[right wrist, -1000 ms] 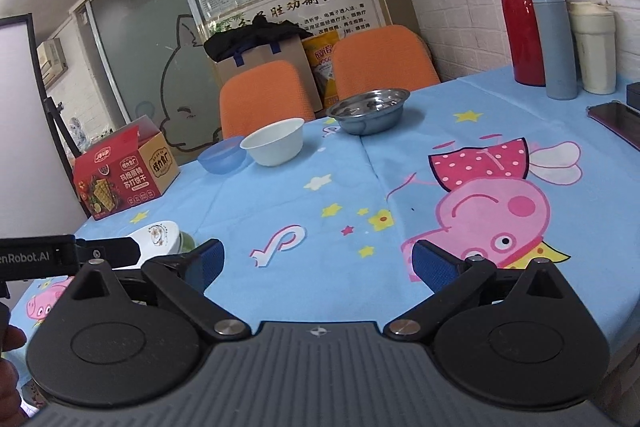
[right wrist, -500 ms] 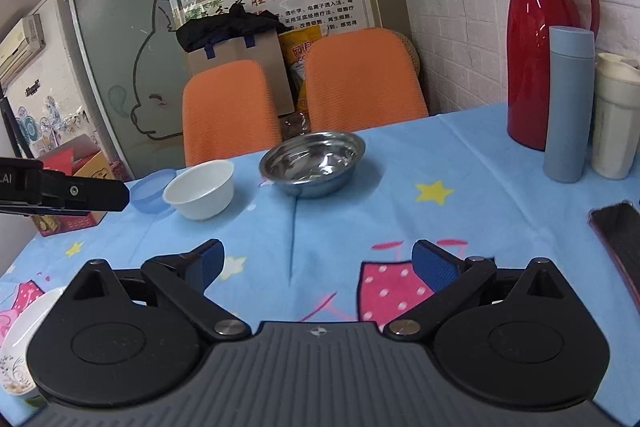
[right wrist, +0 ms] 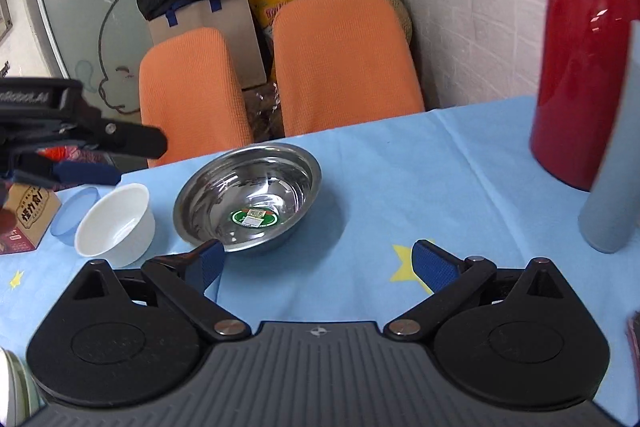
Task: Organize plates and bowls
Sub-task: 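Move both grippers toward the steel bowl, then close both grippers on the steel bowl rim and lift it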
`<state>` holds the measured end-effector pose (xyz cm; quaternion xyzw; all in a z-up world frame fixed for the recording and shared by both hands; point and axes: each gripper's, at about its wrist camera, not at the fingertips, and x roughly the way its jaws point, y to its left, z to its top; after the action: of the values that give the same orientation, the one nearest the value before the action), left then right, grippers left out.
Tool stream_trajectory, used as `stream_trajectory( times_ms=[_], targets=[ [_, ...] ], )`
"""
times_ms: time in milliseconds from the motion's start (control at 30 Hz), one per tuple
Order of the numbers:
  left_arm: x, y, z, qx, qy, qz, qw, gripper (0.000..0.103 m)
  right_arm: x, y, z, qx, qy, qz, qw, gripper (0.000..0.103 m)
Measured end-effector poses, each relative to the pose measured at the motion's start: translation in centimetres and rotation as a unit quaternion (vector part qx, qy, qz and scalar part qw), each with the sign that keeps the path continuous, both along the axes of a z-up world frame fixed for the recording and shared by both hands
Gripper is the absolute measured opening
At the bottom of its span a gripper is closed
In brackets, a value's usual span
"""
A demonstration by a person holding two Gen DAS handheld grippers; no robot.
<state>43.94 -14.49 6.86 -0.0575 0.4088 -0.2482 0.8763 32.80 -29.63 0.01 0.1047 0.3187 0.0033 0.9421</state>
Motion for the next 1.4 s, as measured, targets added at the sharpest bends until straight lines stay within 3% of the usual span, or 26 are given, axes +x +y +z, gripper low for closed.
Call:
stream_trajectory(
  times_ms=[167, 367, 500, 633, 867, 967, 1000, 1033, 1133, 1233, 1400],
  targets=[
    [3.9, -2.5, -2.9, 0.055, 0.004, -0.026, 0.9981, 0.079, 4.2, -0.1, -1.2, -0.007, 0.015, 0.000, 1.000, 0.103],
    [6.3, -3.9, -5.4, 0.095, 0.001, -0.031, 0.9950, 0.079, 6.8, 0.4, -3.0, -0.014, 0.039, 0.009, 0.999, 0.103],
    [6.6, -3.9, -5.3, 0.099, -0.001, -0.033, 0.9945, 0.080, 7.1, 0.7, -3.5, -0.013, 0.042, 0.022, 0.999, 0.103],
    [6.8, -2.8, -4.8, 0.076, -0.012, -0.022, 0.9968, 0.081, 6.7, 0.2, -3.2, 0.002, 0.035, 0.019, 0.999, 0.103],
    [7.4, -4.1, -7.2, 0.100, 0.033, -0.036, 0.9938, 0.081, 6.9, 1.0, -3.2, 0.005, 0.038, 0.038, 0.999, 0.103],
    [7.3, -4.6, -8.0, 0.109, 0.048, -0.039, 0.9921, 0.069, 7.2, 1.6, -3.7, 0.005, 0.048, 0.058, 0.997, 0.103],
    [7.3, -4.7, -8.3, 0.113, 0.055, -0.041, 0.9913, 0.055, 7.0, 1.9, -3.7, -0.003, 0.039, 0.062, 0.997, 0.103],
    [6.9, -4.9, -8.3, 0.121, 0.044, -0.040, 0.9909, 0.050, 6.9, 2.1, -3.7, -0.003, 0.038, 0.068, 0.997, 0.088],
    [6.4, -4.7, -8.2, 0.124, 0.045, -0.037, 0.9906, 0.049, 6.8, 2.7, -3.7, -0.025, 0.036, 0.069, 0.997, 0.086],
    [5.7, -4.3, -7.7, 0.116, 0.048, -0.036, 0.9914, 0.049, 6.1, 2.6, -3.4, -0.016, 0.036, 0.066, 0.997, 0.085],
    [2.0, -3.8, -5.7, 0.107, 0.036, -0.038, 0.9928, 0.049, 2.6, 2.8, -1.9, -0.018, 0.019, 0.064, 0.998, 0.085]
  ],
)
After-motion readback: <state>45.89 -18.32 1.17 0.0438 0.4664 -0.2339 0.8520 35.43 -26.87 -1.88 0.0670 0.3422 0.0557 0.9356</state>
